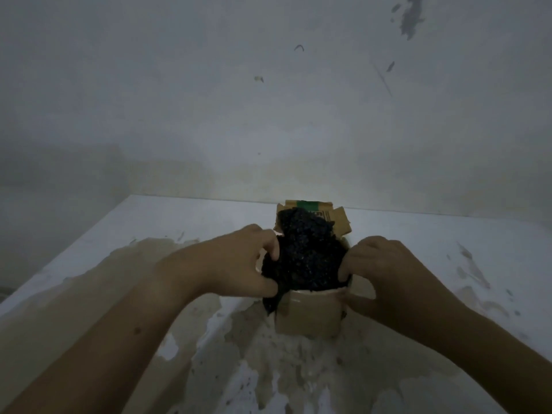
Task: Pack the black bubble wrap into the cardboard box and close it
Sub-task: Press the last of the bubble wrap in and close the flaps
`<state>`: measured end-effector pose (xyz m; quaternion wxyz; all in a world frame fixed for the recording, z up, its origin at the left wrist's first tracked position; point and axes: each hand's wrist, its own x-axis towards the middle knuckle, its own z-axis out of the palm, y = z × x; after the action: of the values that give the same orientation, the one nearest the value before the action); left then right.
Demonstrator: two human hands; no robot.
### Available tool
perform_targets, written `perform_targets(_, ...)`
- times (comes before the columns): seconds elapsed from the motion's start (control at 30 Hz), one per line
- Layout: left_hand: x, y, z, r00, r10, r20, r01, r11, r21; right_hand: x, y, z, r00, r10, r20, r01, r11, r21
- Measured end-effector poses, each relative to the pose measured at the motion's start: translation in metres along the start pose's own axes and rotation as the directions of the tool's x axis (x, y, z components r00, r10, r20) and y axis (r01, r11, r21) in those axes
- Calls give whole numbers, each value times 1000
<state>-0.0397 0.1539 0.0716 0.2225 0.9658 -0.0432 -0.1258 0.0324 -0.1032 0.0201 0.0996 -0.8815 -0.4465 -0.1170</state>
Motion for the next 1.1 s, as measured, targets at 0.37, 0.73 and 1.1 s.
perform_targets(0.37,14,-27,32,963,197,-186,-216,972,-90,-8,-8,30,999,8,32,-9,1000,13)
perform_targets(0.73,24,-15,44,841,159,-517,-212,976,-46,6,-22,30,999,22,43,-26,997,79)
perform_targets(1.1,22,-8,37,930,153,-335,-203,972,-119,-11,-25,40,998,46,-52,-39,992,118)
